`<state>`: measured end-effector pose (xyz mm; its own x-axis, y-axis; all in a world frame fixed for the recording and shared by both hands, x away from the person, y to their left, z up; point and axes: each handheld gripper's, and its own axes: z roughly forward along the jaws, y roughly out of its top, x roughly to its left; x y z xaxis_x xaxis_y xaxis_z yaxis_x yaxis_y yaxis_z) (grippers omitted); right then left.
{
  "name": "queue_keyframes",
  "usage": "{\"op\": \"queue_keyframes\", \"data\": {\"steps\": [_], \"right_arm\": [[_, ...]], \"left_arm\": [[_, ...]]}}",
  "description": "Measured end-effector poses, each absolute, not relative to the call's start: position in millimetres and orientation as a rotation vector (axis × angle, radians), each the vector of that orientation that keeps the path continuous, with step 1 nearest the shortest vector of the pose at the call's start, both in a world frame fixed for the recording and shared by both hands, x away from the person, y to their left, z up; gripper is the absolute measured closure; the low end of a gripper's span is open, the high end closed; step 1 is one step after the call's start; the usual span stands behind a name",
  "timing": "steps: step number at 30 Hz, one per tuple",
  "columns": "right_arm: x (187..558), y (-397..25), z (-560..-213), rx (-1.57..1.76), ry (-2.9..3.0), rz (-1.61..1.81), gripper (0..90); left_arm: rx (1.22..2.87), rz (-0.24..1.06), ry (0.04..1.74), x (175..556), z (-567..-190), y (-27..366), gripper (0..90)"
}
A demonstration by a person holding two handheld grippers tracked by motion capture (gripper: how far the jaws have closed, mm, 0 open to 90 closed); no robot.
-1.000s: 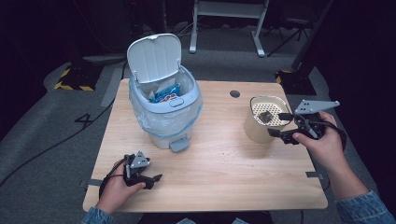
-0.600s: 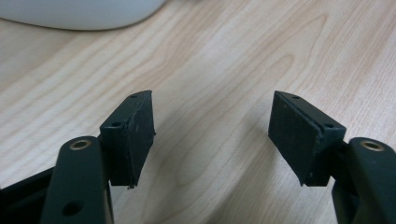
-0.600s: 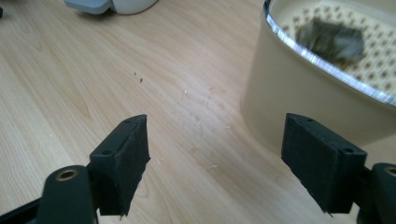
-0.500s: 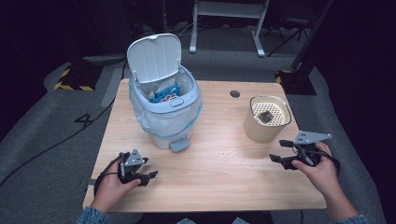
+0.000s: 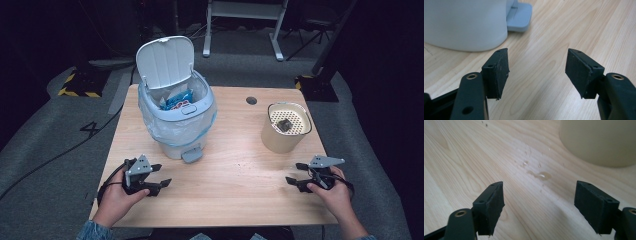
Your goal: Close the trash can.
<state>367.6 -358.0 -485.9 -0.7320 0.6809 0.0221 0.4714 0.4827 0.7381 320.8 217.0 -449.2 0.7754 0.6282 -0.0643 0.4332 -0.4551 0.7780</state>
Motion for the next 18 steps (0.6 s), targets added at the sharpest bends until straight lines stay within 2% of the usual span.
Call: {"op": "queue_keyframes", "data": {"steps": [7,18], "right_arm": [[364.7,-358.2,-502.6,0.961,2.45,1.079,21.5],[365.8,-358.3,-503.8,0.95,2.45,1.088,20.0]], "left_arm": [[2.081,0.307,0.767,320.1,-425.8,220.4,35.9],[2.02,0.35,0.714,327.4,-371.6,243.4,37.9]]}}
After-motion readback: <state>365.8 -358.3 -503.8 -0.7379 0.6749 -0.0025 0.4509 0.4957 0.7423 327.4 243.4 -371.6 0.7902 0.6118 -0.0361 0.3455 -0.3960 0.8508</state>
